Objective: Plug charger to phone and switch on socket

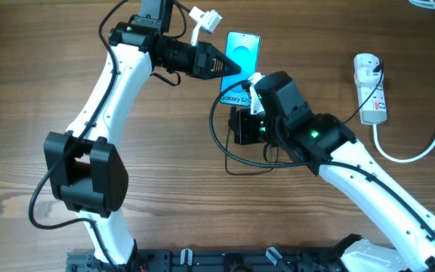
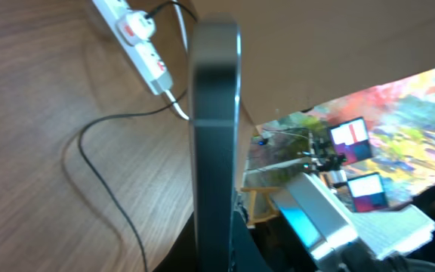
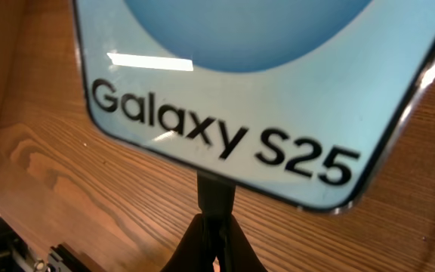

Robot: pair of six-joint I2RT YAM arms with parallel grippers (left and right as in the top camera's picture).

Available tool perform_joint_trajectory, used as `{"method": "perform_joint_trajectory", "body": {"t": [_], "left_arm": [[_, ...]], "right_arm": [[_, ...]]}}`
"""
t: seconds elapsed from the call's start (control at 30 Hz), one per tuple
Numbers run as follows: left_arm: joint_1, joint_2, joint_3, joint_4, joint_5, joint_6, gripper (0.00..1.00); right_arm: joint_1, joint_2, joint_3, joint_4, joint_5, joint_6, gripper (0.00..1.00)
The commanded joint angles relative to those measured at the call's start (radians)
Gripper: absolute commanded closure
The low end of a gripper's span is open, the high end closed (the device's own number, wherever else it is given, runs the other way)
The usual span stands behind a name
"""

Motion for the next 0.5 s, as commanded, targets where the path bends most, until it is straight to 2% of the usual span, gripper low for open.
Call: {"method": "perform_joint_trajectory", "body": {"t": [0.0,0.33,0.47], "left_arm": [[0.0,-0.018,0.007,0.024,-0.027,0.023,0.96],[0.0,-0.018,0.007,0.024,-0.027,0.023,0.96],[0.0,-0.018,0.007,0.025,0.022,0.023,0.96]], "right_arm": [[-0.004,0.007,0.012,0.001,-0.022,0.001,0.96],[-0.004,0.007,0.012,0.003,-0.018,0.0,0.96],[-0.004,0.007,0.012,0.003,-0.018,0.0,0.95]]}}
